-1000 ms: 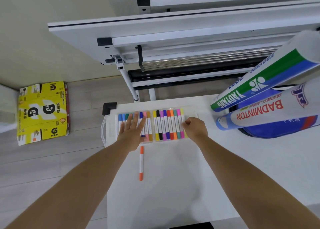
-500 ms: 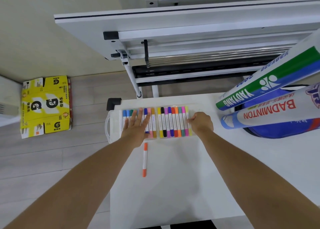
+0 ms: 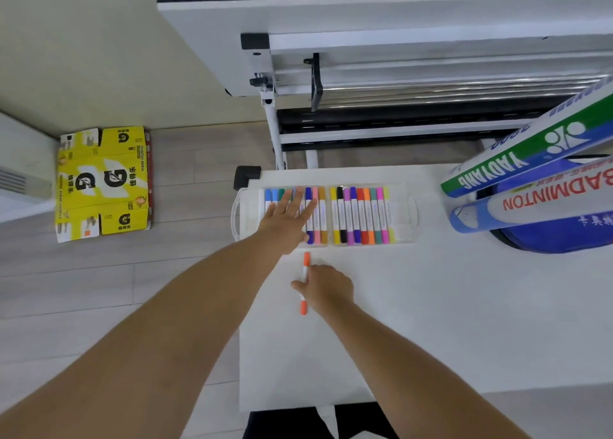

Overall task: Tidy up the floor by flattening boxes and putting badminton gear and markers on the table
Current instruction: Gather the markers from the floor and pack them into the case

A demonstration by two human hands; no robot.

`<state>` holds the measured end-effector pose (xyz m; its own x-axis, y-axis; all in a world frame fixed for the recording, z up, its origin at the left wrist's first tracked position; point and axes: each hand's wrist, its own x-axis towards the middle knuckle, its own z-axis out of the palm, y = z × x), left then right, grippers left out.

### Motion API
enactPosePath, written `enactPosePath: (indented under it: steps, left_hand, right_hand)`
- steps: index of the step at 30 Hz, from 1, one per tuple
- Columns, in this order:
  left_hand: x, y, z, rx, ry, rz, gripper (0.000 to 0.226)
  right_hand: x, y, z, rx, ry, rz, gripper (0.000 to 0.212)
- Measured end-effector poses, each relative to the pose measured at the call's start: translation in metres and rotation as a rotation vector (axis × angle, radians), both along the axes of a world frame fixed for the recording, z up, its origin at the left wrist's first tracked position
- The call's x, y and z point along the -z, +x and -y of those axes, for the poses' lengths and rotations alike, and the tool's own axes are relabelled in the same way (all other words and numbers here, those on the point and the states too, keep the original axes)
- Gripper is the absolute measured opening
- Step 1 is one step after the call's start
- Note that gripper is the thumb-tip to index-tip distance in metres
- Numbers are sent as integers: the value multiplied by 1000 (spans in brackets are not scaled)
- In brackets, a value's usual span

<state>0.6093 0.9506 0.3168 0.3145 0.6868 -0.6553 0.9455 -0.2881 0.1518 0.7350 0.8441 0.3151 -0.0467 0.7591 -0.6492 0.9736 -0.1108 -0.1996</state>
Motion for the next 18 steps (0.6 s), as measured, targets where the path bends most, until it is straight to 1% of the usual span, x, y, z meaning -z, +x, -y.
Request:
enactPosePath:
  steps: [4,8,12,15,18]
  left_hand:
    - [2,-2,2,-9,23,1,89]
    - [2,0,4,-10,40,-7,89]
    - [2,-1,4,13,52,-13,90]
    - [3,-2,4,28,63,-10,91]
    - [5,-1,5,28,79,-22,90]
  right_hand:
    - [5,8,3,77,-33,-7,38]
    - [-5,53,0,133,-30,-46,26]
    - [-19,112,-19,191,66,-119,37]
    - [-29,147,-47,238,147,-134,35]
    - [-31,172,-81,297,167,-97,32]
